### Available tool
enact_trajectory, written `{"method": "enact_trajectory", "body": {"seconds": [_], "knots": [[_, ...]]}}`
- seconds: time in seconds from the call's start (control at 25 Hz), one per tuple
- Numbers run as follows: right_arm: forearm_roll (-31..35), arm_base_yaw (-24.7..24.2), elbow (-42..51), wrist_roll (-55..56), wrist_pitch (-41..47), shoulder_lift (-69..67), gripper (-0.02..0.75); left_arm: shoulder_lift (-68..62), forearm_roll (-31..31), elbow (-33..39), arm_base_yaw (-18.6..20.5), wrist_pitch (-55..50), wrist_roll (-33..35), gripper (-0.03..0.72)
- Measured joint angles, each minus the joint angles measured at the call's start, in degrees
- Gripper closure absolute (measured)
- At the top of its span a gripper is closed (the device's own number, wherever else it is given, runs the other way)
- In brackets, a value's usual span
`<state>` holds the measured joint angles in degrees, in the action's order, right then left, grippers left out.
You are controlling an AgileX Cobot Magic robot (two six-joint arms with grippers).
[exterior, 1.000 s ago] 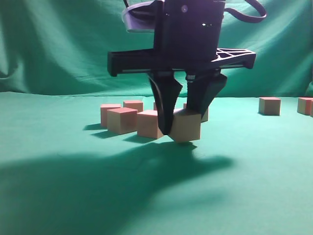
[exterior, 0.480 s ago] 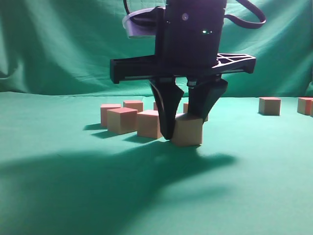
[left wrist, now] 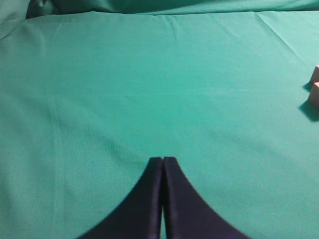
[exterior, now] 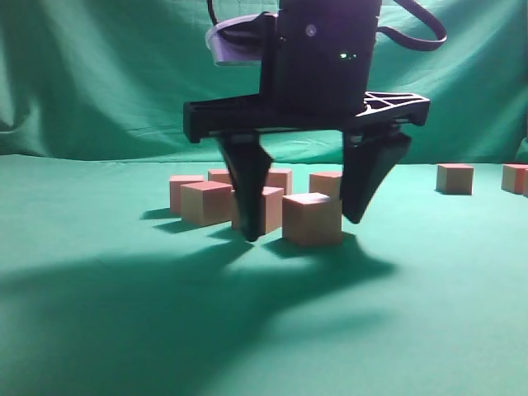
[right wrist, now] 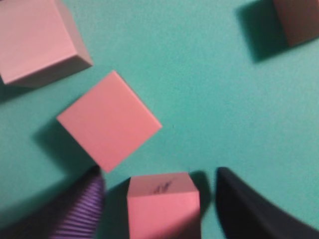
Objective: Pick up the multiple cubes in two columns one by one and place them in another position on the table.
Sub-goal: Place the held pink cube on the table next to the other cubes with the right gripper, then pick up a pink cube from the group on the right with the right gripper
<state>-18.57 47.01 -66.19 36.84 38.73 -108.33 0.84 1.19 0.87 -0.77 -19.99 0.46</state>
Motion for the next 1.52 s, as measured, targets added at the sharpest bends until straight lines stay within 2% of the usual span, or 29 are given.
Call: {"method": "enact_trajectory", "body": {"seconds": [0.04, 0.12, 0.2, 0.24, 0.48, 0.6, 0.72, 0.88, 1.08, 1.12, 1.16, 1.36, 1.52], "knots": [[0.0, 0.0, 0.0, 0.0, 0.0, 0.0, 0.156, 0.0, 0.0, 0.0, 0.0, 0.0, 0.0, 0.688], [0.09, 0.0, 0.0, 0.0, 0.22, 0.79, 0.087, 0.0, 0.0, 0.0, 0.0, 0.0, 0.0, 0.688], [0.09, 0.0, 0.0, -0.04, 1.06, 2.68, 0.095, 0.0, 0.0, 0.0, 0.0, 0.0, 0.0, 0.688], [-0.03, 0.0, 0.0, -0.04, 1.77, 4.11, 0.055, 0.0, 0.0, 0.0, 0.0, 0.0, 0.0, 0.688], [-5.11, 0.0, 0.0, -0.13, 7.93, 14.92, 0.064, 0.0, 0.0, 0.0, 0.0, 0.0, 0.0, 0.688], [-8.93, 0.0, 0.0, -0.13, 12.78, 21.37, 0.064, 0.0, 0.0, 0.0, 0.0, 0.0, 0.0, 0.688], [-10.06, -1.27, -0.64, -0.03, 17.95, 27.77, 0.064, 0.0, 0.0, 0.0, 0.0, 0.0, 0.0, 0.688], [-10.36, -5.98, -1.3, -0.82, 23.18, 33.7, 0.064, 0.0, 0.0, 0.0, 0.0, 0.0, 0.0, 0.688], [-9.79, -15.19, -1.57, -4.7, 26.56, 36.89, 0.064, 0.0, 0.0, 0.0, 0.0, 0.0, 0.0, 0.688], [-8.96, -17.0, -1.57, -5.85, 26.89, 36.89, 0.064, 0.0, 0.0, 0.0, 0.0, 0.0, 0.0, 0.688], [-7.13, -19.29, -1.57, -7.43, 27.04, 36.89, 0.106, 0.0, 0.0, 0.0, 0.0, 0.0, 0.0, 0.688], [1.49, -30.59, -1.57, -16.06, 25.85, 35.85, 0.107, 0.0, 0.0, 0.0, 0.0, 0.0, 0.0, 0.688], [5.91, -37.21, -1.57, -21.03, 23.9, 32.31, 0.107, 0.0, 0.0, 0.0, 0.0, 0.0, 0.0, 0.688]]}}
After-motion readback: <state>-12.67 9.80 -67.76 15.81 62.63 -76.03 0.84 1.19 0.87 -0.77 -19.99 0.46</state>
